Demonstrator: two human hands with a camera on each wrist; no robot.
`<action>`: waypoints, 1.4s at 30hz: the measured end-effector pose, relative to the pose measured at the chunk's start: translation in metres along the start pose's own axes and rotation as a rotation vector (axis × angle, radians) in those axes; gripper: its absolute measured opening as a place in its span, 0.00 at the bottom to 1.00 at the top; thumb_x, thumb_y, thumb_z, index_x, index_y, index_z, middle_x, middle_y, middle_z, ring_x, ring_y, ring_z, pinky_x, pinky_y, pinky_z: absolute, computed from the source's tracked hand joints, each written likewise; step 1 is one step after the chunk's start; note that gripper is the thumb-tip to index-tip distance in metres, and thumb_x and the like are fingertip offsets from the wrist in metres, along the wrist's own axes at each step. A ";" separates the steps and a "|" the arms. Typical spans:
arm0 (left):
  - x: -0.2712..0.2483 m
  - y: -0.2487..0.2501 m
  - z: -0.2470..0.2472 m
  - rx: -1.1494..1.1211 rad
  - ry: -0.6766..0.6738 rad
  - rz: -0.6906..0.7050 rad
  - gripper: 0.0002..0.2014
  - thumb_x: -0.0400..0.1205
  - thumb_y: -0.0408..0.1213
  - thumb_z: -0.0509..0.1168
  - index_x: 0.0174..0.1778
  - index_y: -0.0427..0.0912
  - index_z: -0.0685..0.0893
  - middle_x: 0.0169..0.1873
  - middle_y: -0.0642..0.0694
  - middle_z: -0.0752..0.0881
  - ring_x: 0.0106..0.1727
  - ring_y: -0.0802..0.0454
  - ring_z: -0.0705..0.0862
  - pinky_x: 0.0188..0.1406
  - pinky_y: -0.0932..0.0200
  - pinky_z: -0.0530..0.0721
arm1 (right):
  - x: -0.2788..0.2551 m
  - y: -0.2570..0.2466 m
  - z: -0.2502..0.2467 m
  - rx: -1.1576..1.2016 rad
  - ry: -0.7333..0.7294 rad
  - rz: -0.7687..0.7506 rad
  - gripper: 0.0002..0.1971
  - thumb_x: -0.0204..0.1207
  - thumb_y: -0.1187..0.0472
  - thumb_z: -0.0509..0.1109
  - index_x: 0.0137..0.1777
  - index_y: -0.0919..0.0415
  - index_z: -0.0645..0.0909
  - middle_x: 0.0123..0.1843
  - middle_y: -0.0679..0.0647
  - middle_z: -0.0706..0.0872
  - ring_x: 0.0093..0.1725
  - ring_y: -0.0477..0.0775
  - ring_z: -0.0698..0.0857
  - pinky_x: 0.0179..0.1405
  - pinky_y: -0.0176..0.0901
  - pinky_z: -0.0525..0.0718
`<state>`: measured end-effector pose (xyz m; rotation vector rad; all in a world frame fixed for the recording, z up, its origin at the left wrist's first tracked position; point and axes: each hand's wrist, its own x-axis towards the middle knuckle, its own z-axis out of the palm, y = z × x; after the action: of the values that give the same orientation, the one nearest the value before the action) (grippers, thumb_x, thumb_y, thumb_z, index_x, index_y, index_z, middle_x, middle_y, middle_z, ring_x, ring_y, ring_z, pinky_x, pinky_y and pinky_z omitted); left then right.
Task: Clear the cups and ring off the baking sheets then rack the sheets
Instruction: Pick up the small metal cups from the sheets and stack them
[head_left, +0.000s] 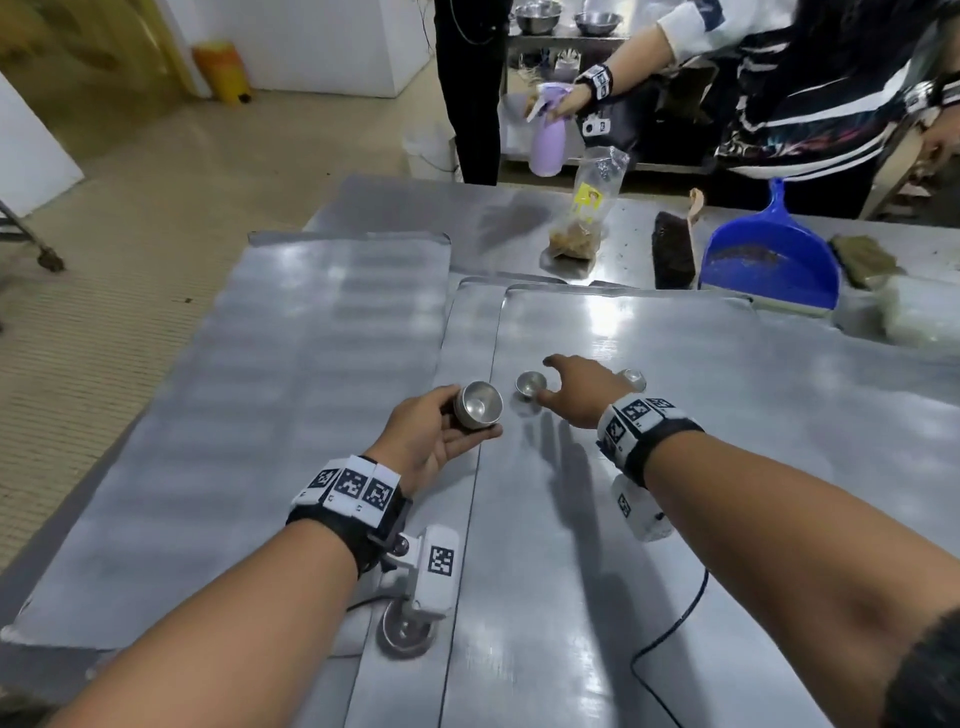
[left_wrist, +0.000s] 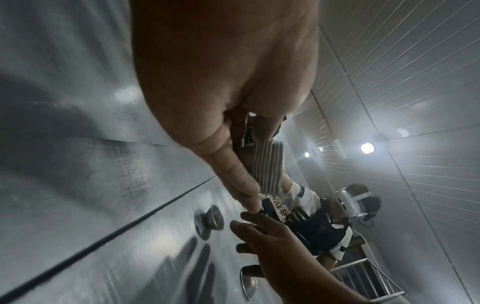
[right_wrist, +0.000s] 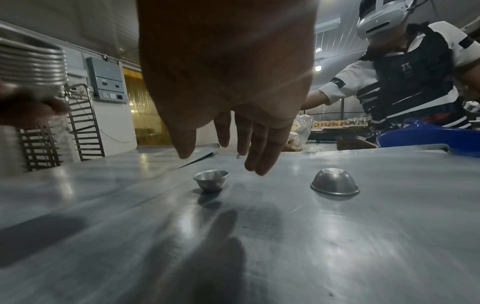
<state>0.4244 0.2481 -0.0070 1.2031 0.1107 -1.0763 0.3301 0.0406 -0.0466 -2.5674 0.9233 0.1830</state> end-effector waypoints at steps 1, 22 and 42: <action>0.005 0.002 -0.002 0.007 -0.005 -0.010 0.19 0.88 0.34 0.63 0.66 0.20 0.76 0.58 0.19 0.85 0.43 0.25 0.91 0.32 0.50 0.92 | 0.007 -0.001 0.003 -0.003 -0.026 -0.002 0.33 0.81 0.43 0.66 0.84 0.52 0.65 0.79 0.56 0.75 0.75 0.59 0.76 0.70 0.53 0.75; -0.013 -0.023 0.022 -0.044 0.008 0.010 0.17 0.87 0.41 0.65 0.57 0.26 0.78 0.55 0.23 0.87 0.48 0.24 0.90 0.32 0.49 0.92 | -0.043 0.019 0.010 0.128 0.007 -0.036 0.22 0.78 0.42 0.69 0.64 0.56 0.82 0.60 0.54 0.87 0.60 0.60 0.85 0.56 0.51 0.82; -0.093 -0.144 0.105 -0.018 -0.041 0.112 0.19 0.84 0.47 0.68 0.56 0.31 0.86 0.42 0.39 0.91 0.42 0.47 0.90 0.46 0.54 0.89 | -0.214 0.068 -0.017 0.314 0.203 -0.318 0.30 0.74 0.36 0.73 0.74 0.44 0.75 0.62 0.47 0.89 0.54 0.53 0.87 0.54 0.49 0.84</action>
<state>0.2241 0.2282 -0.0088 1.1568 0.0215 -0.9992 0.1214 0.1105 0.0008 -2.4205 0.5444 -0.2953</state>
